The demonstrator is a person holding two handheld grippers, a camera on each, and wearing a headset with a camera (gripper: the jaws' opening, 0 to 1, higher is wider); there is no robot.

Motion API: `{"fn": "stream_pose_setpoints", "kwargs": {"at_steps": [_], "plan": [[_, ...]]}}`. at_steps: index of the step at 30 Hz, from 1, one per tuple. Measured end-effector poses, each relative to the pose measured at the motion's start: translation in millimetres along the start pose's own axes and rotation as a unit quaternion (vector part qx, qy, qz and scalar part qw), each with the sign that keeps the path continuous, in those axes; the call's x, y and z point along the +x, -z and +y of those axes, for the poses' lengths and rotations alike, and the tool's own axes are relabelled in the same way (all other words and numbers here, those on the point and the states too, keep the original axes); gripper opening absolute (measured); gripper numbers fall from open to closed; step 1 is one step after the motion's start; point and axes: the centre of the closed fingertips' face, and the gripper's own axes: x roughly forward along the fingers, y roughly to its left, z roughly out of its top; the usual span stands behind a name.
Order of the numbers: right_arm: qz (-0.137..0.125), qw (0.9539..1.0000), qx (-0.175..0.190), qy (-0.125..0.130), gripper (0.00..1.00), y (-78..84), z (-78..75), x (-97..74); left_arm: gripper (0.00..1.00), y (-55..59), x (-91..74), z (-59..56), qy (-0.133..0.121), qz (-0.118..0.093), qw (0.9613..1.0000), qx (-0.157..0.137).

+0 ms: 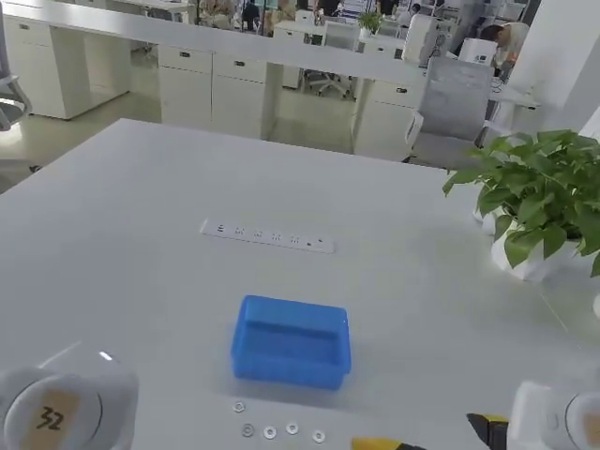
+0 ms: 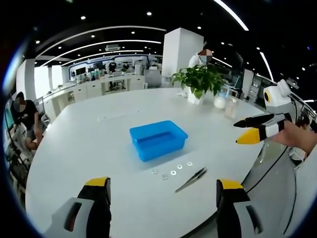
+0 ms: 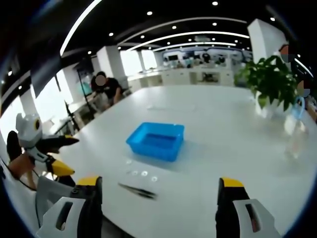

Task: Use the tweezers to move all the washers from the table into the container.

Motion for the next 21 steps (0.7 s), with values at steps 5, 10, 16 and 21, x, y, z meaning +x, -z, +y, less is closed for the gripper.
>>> {"fn": "stream_pose_setpoints", "kwargs": {"at_steps": [5, 10, 16, 21], "plan": [[0.003, 1.0000, -0.005, 0.003, 0.95, 0.4, -0.5, 0.4, 0.80, 0.1, 4.4, -4.3, 0.016, -0.001, 0.9997, 0.020], [0.007, 0.9999, -0.003, 0.008, 0.94, 2.7, -3.1, 1.9, 0.64, 6.1, 14.5, -12.6, 0.044, 0.013, 0.9958, 0.080], [0.019, 0.9997, 0.001, 0.012, 0.93, 10.8, -4.0, 6.2, 0.43, 11.0, 32.2, -24.6, 0.099, 0.039, 0.9881, 0.112], [0.033, 0.9993, -0.001, 0.016, 0.93, 16.8, -5.0, 9.4, 0.28, 19.4, 50.8, -28.2, 0.124, 0.067, 0.9785, 0.151]]}}
